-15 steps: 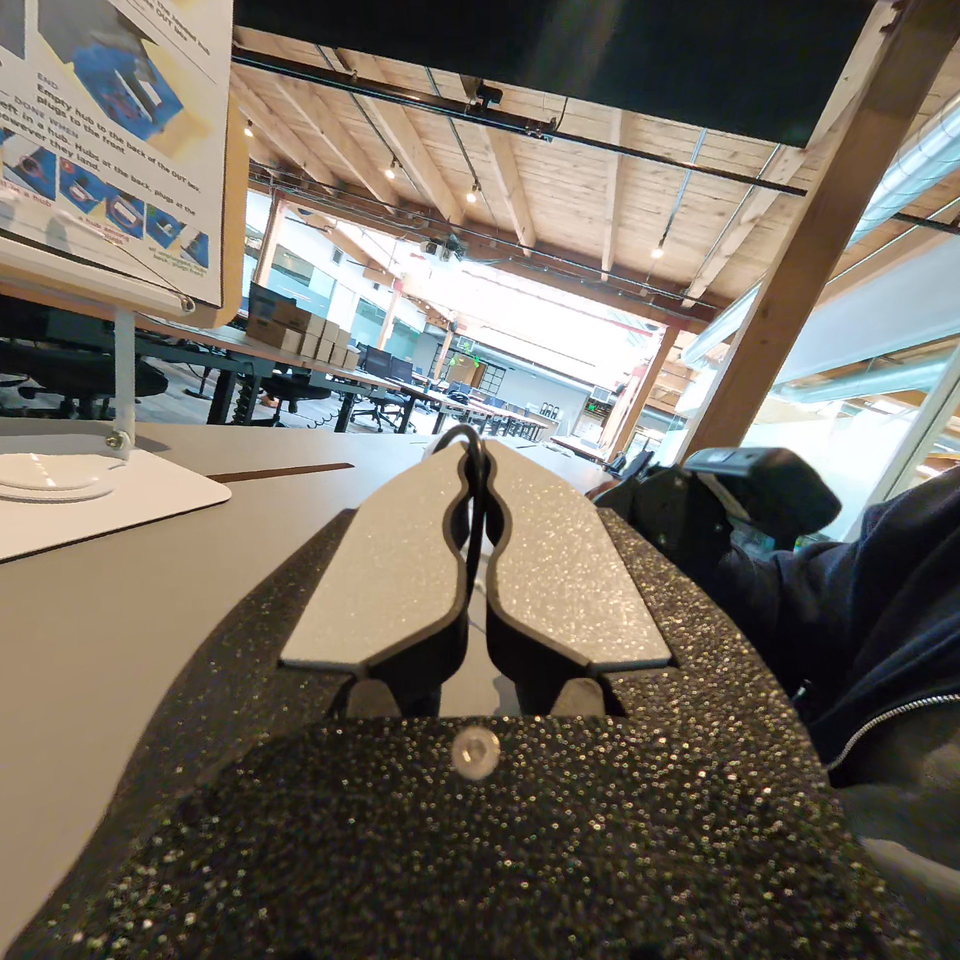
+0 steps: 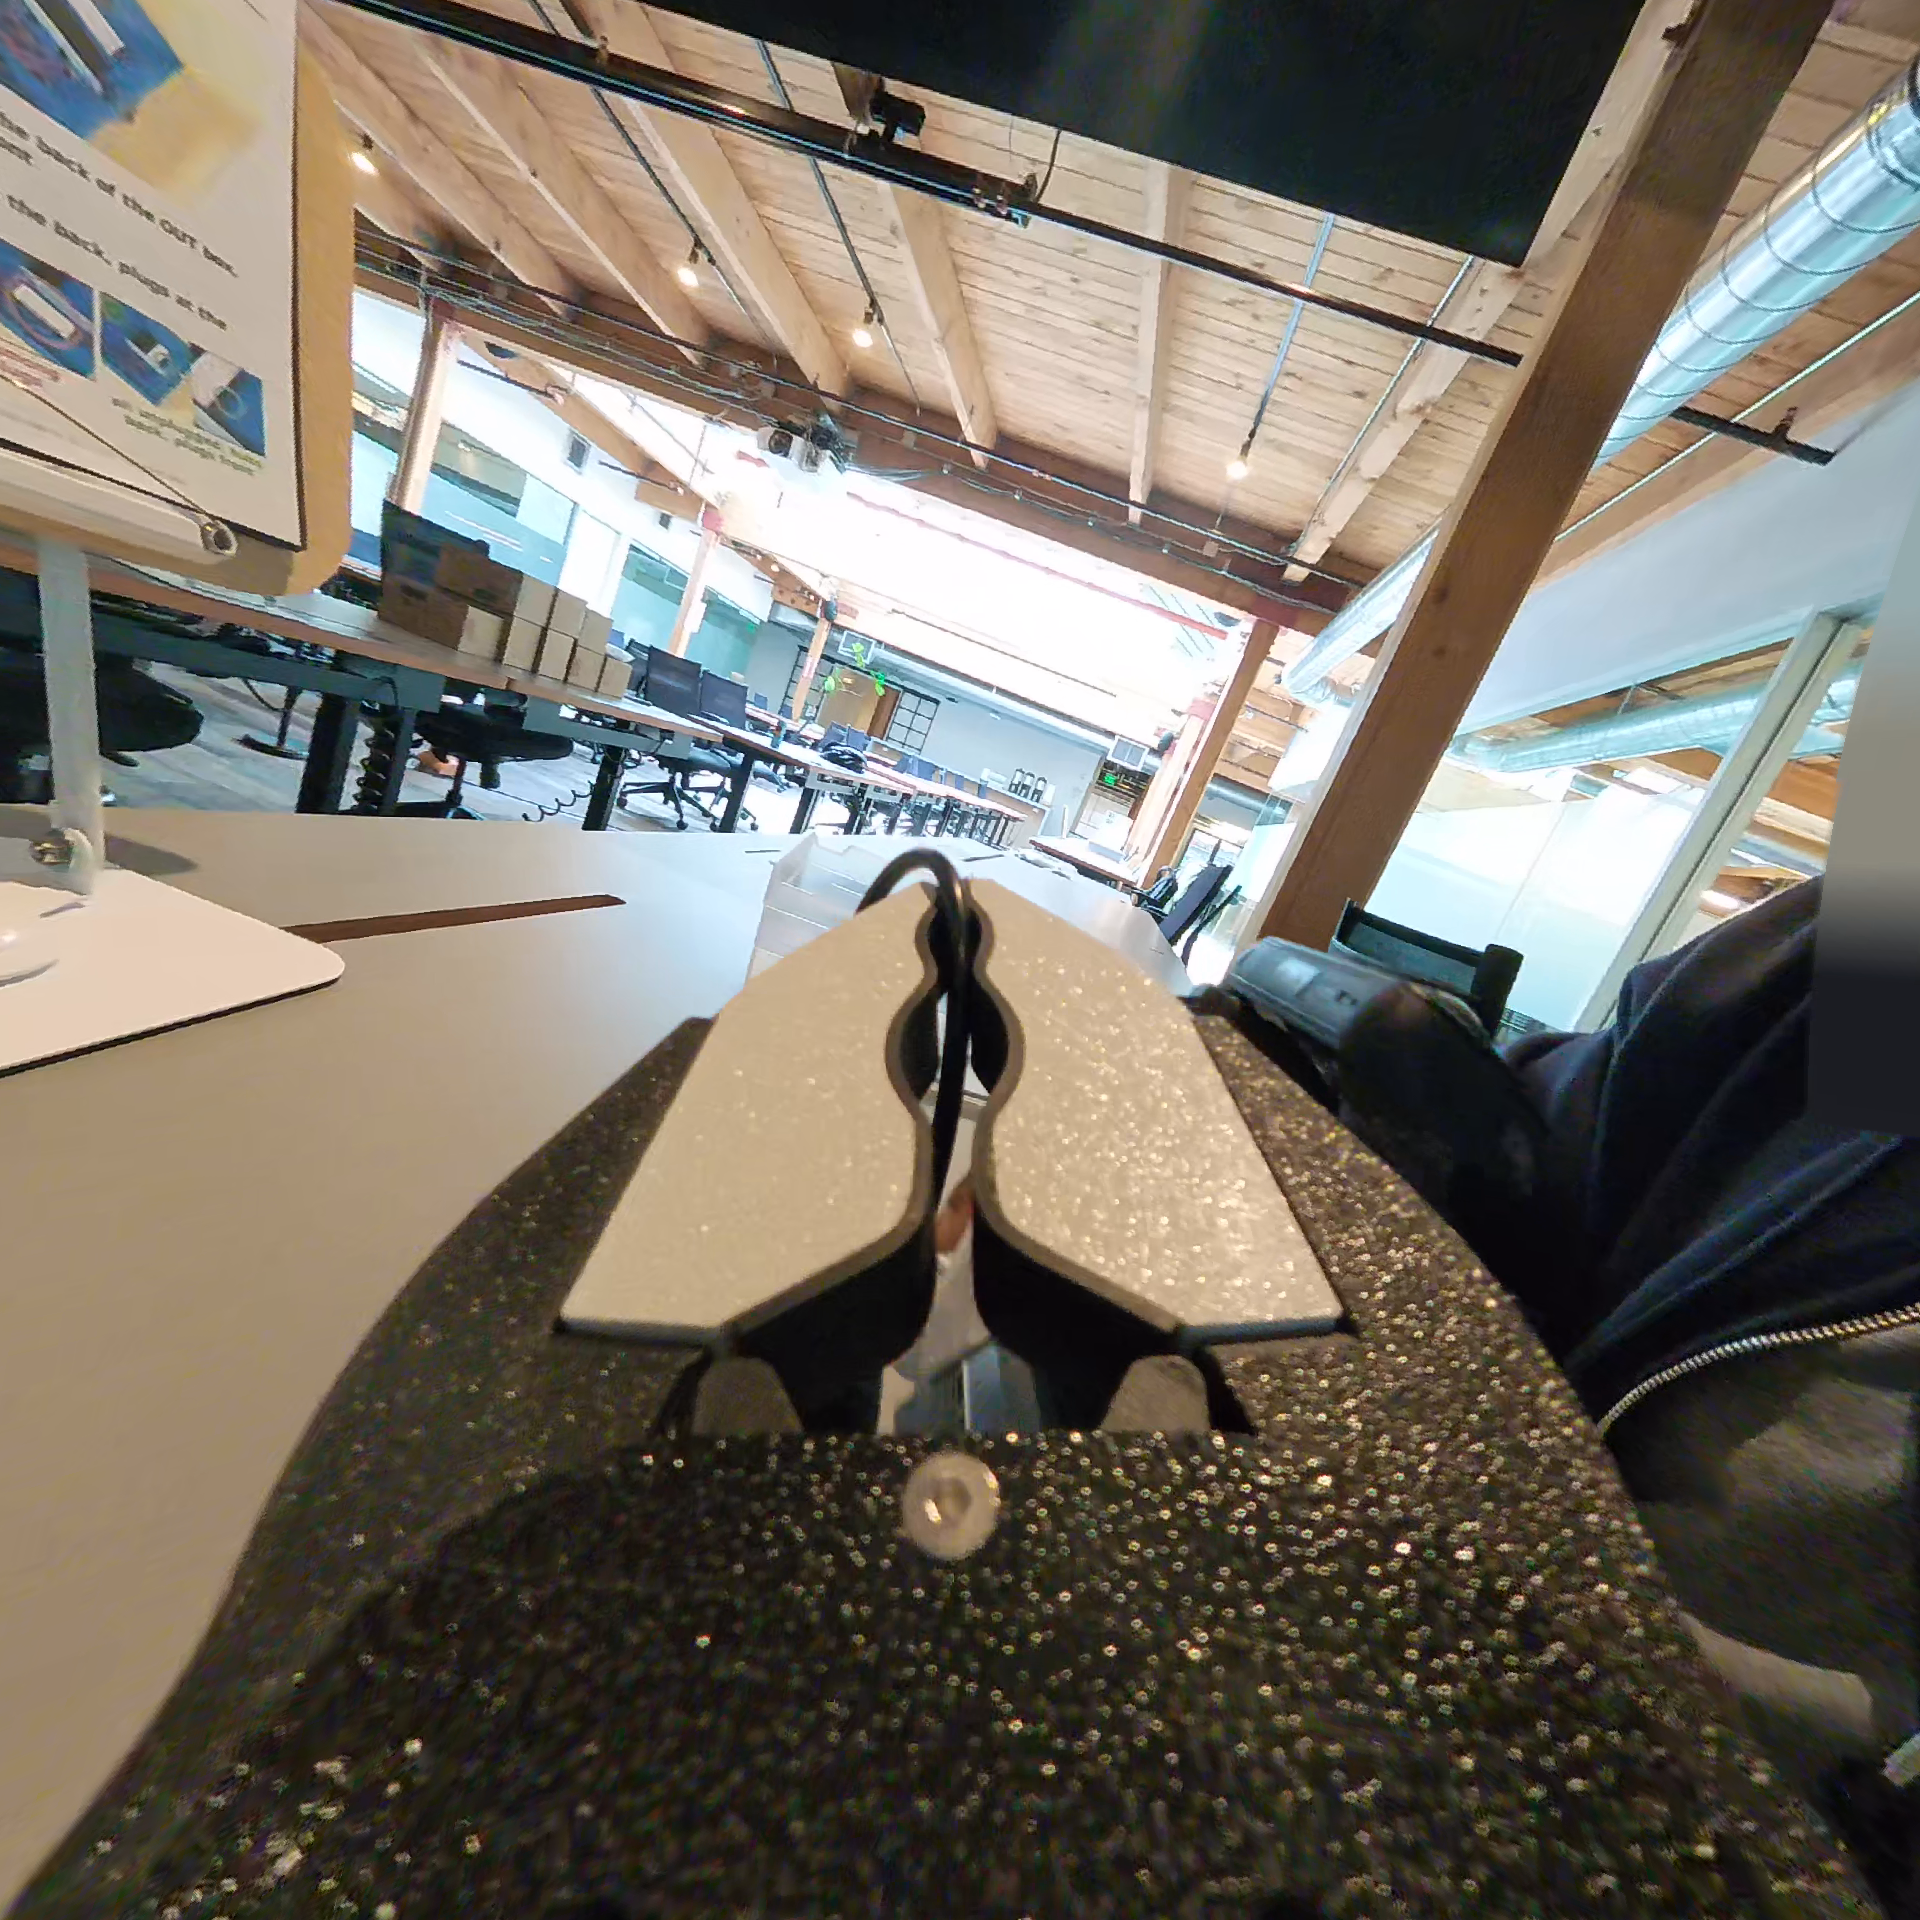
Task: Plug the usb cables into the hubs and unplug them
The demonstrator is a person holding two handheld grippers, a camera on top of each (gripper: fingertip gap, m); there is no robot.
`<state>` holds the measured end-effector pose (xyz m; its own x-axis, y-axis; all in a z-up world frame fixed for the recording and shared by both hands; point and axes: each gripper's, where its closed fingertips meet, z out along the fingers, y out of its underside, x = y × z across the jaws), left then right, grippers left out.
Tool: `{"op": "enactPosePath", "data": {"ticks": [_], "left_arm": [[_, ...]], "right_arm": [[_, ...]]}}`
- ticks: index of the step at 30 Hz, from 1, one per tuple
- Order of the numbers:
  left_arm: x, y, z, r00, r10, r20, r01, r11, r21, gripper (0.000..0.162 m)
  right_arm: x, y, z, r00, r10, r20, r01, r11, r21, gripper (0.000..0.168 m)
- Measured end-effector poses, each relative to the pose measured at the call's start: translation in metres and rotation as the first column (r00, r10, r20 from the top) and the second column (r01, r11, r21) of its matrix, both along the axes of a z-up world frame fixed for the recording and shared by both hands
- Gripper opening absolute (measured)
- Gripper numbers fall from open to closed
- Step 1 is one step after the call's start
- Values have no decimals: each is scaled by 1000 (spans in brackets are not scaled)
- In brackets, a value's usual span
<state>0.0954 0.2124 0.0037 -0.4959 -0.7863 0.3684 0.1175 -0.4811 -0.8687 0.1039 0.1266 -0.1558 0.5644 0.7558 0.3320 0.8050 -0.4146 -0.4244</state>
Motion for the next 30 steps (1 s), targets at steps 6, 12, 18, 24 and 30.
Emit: {"op": "enactPosePath", "data": {"ticks": [6,12,18,24,30], "left_arm": [[-6,-22,9,987,-150,54,151,989,-13,0],[-16,-49,18,932,-339,127,346,937,-40,0],[-20,-56,21,907,-391,155,404,913,-56,0],[-5,-30,5,973,-232,8,232,972,-46,0],[-8,-10,-15,976,-79,-204,117,976,181,0]], "right_arm": [[2,25,41,942,-90,-323,138,982,129,61],[-16,37,50,861,-40,-508,130,981,143,58],[-31,36,60,788,15,-616,93,985,143,8],[-25,35,65,720,-34,-693,116,991,72,7],[6,43,82,518,-171,-838,251,967,-43,7]]}}
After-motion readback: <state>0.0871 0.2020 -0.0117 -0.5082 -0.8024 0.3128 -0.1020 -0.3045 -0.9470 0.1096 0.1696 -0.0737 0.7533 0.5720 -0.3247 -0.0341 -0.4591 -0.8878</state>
